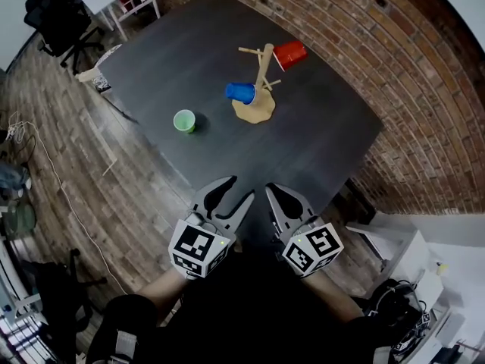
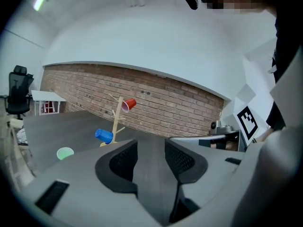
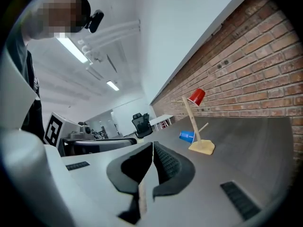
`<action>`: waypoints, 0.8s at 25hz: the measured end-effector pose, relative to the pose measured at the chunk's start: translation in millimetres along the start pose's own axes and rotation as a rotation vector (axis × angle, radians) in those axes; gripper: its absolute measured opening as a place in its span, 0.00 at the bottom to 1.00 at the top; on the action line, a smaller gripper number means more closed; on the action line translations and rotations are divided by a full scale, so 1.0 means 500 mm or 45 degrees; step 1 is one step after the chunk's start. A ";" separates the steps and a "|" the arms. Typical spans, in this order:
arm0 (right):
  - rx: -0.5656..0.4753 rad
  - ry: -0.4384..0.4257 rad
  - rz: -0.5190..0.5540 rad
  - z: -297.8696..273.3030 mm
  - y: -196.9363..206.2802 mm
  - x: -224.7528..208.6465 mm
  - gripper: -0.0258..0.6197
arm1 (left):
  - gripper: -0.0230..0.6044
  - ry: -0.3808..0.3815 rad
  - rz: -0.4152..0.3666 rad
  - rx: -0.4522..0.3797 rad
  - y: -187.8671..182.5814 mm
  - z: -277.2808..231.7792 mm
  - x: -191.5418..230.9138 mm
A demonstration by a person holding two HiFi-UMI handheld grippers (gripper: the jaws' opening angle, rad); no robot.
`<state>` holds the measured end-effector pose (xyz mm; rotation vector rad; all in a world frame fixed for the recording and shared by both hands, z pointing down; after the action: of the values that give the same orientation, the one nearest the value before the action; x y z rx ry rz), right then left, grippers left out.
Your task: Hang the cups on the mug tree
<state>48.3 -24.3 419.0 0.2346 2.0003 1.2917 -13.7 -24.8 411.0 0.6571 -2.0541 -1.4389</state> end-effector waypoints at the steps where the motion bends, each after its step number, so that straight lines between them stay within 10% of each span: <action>1: 0.002 0.008 -0.002 0.002 0.004 0.002 0.09 | 0.34 -0.008 0.007 -0.003 0.001 0.005 0.002; 9: 0.000 -0.040 0.031 0.008 0.016 0.034 0.09 | 0.30 0.035 0.190 -0.052 0.025 0.038 0.005; 20: 0.005 -0.037 0.037 0.003 0.018 0.051 0.09 | 0.29 -0.060 0.060 -0.128 0.000 0.068 0.022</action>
<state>29.2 -6.0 414.2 0.2839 1.9822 1.2957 -44.5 -9.0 403.2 0.5355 -2.0044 -1.5328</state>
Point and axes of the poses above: the fingertips, and each gripper's own axes: z backward along the fingers, x to its left, y out of its underside, the point moved 1 cm from there along z, backward along the fingers, and after that the axes turned 6 degrees about -z, right-handed, at the moved point
